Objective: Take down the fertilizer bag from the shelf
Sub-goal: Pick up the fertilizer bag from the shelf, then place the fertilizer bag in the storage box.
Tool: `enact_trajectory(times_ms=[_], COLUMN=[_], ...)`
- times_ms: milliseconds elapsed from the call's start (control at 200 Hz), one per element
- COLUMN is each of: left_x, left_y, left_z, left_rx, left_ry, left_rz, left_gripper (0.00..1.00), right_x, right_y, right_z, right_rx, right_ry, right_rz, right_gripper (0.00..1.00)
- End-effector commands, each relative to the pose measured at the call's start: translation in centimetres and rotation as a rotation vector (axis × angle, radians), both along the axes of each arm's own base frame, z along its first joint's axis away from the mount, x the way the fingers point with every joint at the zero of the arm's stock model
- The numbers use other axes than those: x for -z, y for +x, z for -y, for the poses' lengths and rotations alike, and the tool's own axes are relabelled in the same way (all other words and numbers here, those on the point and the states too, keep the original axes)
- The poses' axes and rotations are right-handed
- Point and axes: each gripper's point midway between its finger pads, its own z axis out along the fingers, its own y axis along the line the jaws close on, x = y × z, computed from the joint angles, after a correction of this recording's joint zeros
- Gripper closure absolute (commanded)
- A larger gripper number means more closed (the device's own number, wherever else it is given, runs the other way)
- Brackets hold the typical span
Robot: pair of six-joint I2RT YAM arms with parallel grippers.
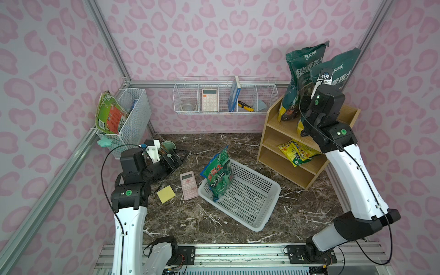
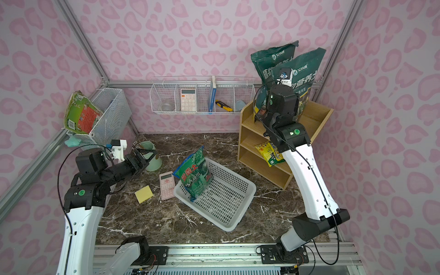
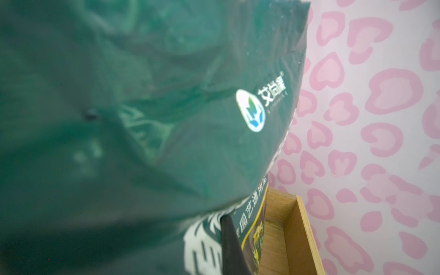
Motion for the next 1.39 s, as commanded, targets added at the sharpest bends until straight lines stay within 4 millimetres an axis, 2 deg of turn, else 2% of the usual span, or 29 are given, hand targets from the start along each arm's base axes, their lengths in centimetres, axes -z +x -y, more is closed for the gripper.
enact_trajectory(times_ms=[0,150,320,455,580,700,865,1085,1145,1165,1390], left_x=[0.0,0.2,0.8,1.7,2.7,3.1,3.2,3.2,3.1,3.1,3.0], left_y=[-0.2,-0.3,-0.2,0.3,0.7,0.7,0.7,0.7,0.7,0.7,0.5], left_z=[0.0,-0.3,-1.4,-2.6,-3.3,-3.4,-3.5,-3.5,-3.5,-3.5,-3.4], left_rx=[0.005,0.000,-0.042,-0.084,-0.101,-0.106,-0.109,-0.108,-0.107,-0.107,-0.106], left_ry=[0.023,0.035,0.050,0.043,0.034,0.035,0.038,0.037,0.037,0.037,0.036], left_rz=[0.008,0.005,0.000,-0.025,-0.054,-0.063,-0.064,-0.063,-0.061,-0.059,-0.056], left_gripper=[0.01,0.01,0.01,0.01,0.01,0.01,0.01,0.01,0.01,0.01,0.01], right_x=[-4.3,-4.1,-3.3,-1.8,0.6,3.4,8.4,14.3,15.0,16.5,21.8], right_y=[-4.4,-9.5,-13.7,-15.6,-16.8,-17.3,-17.4,-15.9,-15.6,-15.5,-14.2], right_z=[-1.5,-5.9,-9.4,-13.1,-15.9,-17.7,-20.4,-23.1,-23.6,-23.8,-25.4], right_rx=[0.056,0.041,-0.094,-0.234,-0.312,-0.340,-0.418,-0.599,-0.617,-0.614,-0.616], right_ry=[-0.027,-0.121,-0.051,0.002,0.013,-0.002,-0.007,0.131,0.152,0.128,0.112], right_rz=[0.177,0.185,0.178,0.137,0.101,0.071,0.012,-0.132,-0.144,-0.165,-0.239], right_gripper=[1.00,1.00,1.00,1.00,1.00,1.00,1.00,1.00,1.00,1.00,1.00])
